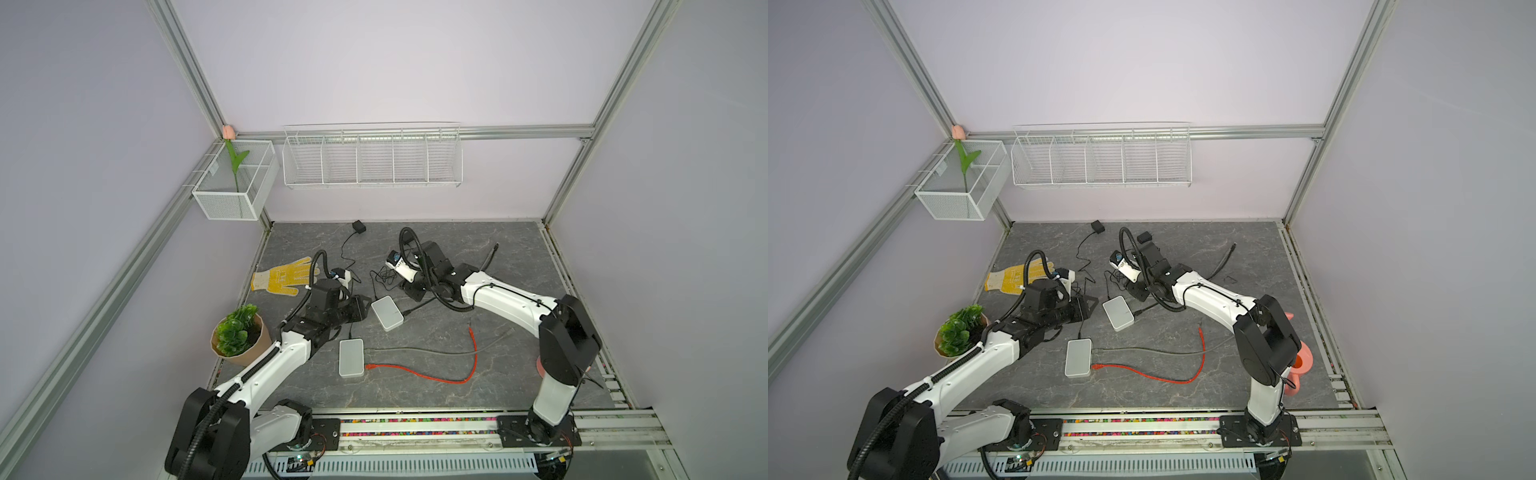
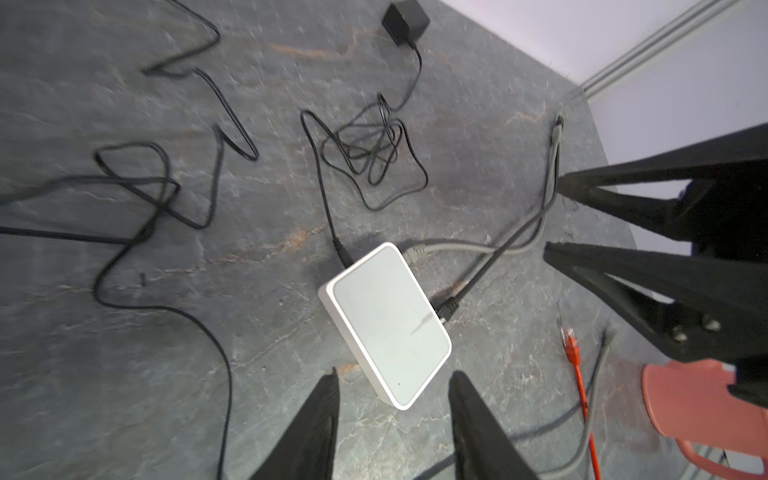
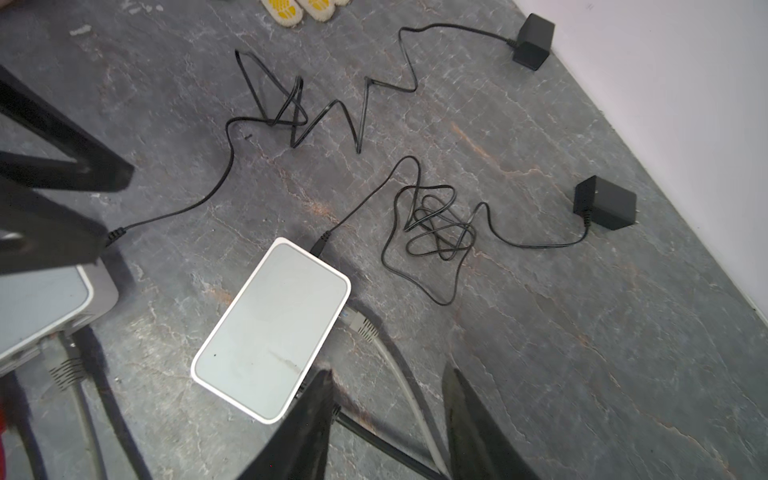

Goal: Insert the plug into the switch port

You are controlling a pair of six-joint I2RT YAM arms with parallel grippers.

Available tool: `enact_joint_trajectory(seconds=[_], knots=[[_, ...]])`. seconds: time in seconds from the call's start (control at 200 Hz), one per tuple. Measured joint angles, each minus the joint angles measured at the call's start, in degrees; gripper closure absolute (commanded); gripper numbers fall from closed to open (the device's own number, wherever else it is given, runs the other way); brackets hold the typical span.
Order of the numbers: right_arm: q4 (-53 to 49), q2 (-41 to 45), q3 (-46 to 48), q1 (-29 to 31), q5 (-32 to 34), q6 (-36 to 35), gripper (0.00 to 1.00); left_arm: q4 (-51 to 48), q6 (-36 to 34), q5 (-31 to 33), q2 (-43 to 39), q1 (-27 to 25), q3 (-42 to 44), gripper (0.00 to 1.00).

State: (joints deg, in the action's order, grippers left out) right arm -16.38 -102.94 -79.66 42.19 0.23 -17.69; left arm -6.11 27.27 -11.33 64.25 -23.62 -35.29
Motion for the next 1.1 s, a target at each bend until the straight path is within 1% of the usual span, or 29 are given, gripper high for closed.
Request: enact_joint_trajectory(seconds=[0.17,0.295,0.545,0.825,1.1], knots=[[0.1,3.0,1.7,-1.8,0.2,1.9,0.5,-0.7,-1.2,5.6,-4.6,0.0,-0.3,0.52],[0.5,5.8,3.9,-3.6,0.2,3.4,0.49,-1.9,-2.4,8.9,-6.2,0.0,-1.0,0.49],[2.7,13.1,9.6,-8.7,0.2,7.2,0.48,-3.2,-4.4,15.1,-8.9,0.0,-1.3,0.48],[5.7,23.5,18.3,-14.1,3.1,10.9,0.48,-3.3,-7.6,22.2,-11.6,0.1,-1.5,0.46],[8.8,34.5,29.8,-22.2,5.8,14.6,0.48,-3.2,-9.8,28.1,-12.1,0.1,-1.4,0.46]])
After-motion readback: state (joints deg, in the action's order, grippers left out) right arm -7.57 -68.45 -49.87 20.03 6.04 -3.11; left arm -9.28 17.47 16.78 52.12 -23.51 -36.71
